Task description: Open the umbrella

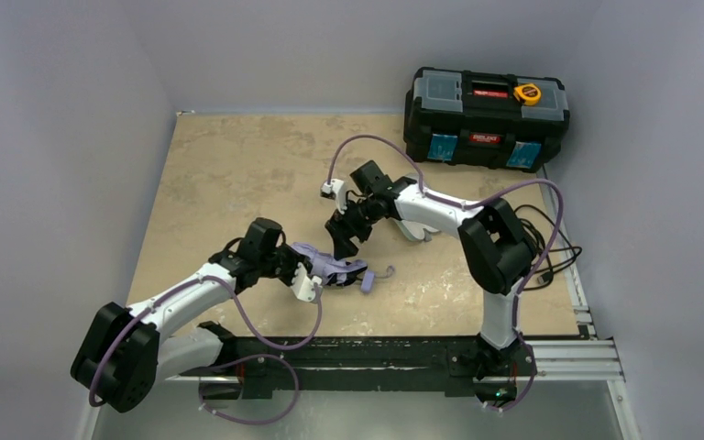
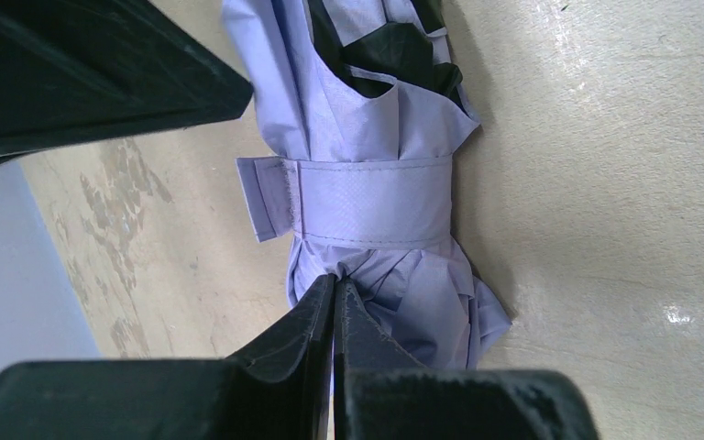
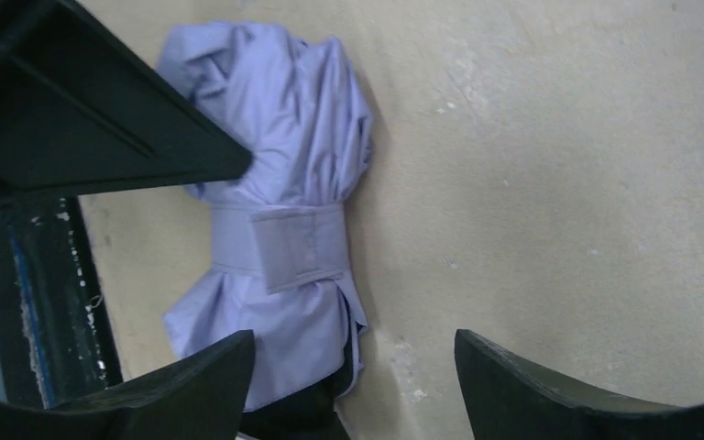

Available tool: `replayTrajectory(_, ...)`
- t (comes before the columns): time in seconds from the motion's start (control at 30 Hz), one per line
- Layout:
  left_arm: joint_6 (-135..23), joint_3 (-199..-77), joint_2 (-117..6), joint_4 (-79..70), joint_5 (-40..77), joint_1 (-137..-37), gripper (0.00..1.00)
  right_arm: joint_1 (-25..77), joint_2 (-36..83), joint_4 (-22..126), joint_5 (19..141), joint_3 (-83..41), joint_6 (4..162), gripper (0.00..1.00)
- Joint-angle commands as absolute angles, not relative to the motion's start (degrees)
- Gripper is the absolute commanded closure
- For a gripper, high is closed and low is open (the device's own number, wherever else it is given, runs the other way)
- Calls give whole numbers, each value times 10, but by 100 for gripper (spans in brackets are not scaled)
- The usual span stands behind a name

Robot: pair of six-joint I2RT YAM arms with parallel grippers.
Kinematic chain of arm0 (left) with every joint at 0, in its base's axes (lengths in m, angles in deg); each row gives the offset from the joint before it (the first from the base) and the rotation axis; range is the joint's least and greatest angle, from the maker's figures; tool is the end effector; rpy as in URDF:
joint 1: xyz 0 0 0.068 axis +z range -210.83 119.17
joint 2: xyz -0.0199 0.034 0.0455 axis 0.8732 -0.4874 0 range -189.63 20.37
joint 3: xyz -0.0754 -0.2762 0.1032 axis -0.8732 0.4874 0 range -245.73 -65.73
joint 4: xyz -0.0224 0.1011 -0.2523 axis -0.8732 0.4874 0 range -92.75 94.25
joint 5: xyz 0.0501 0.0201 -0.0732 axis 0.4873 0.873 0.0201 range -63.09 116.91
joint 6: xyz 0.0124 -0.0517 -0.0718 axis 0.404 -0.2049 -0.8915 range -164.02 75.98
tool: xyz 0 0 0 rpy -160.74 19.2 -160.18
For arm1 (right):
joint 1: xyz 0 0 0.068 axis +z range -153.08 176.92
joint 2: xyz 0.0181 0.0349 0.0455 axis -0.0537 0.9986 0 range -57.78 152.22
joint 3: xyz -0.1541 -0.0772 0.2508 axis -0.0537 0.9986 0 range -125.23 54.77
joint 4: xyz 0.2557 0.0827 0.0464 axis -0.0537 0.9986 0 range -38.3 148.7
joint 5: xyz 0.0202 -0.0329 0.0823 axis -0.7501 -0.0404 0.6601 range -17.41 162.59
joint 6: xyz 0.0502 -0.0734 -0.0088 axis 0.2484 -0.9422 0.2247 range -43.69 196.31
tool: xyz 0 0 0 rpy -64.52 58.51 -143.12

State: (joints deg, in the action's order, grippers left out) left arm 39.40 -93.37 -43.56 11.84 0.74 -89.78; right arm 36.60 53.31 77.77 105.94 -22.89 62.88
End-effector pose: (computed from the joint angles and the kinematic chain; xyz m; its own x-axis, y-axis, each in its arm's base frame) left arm 0.1792 -0.1392 0.1632 0.5957 0.6894 -0.4121 0.7521 -0.2985 0.5876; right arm 0.3149 0.3181 0.1775 -0.4714 -0.6429 -0.6037 -0.8816 0.3245 0.3428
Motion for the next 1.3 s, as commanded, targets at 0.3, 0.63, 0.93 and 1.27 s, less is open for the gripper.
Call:
replayTrajectory(0.3, 390, -924, -446, 200, 0, -898, 100, 408, 577, 813, 1117, -338, 626, 44)
replayTrajectory(0.63, 383, -927, -447, 195, 0, -898, 100, 411, 602, 817, 1088, -336, 609, 81)
replayTrajectory(0.93, 389, -927, -445, 200, 1, -898, 100, 405, 599, 821, 1144, -346, 623, 77)
replayTrajectory(1.27, 391, -928, -442, 205, -1, -898, 100, 391, 617, 851, 1160, -374, 618, 70)
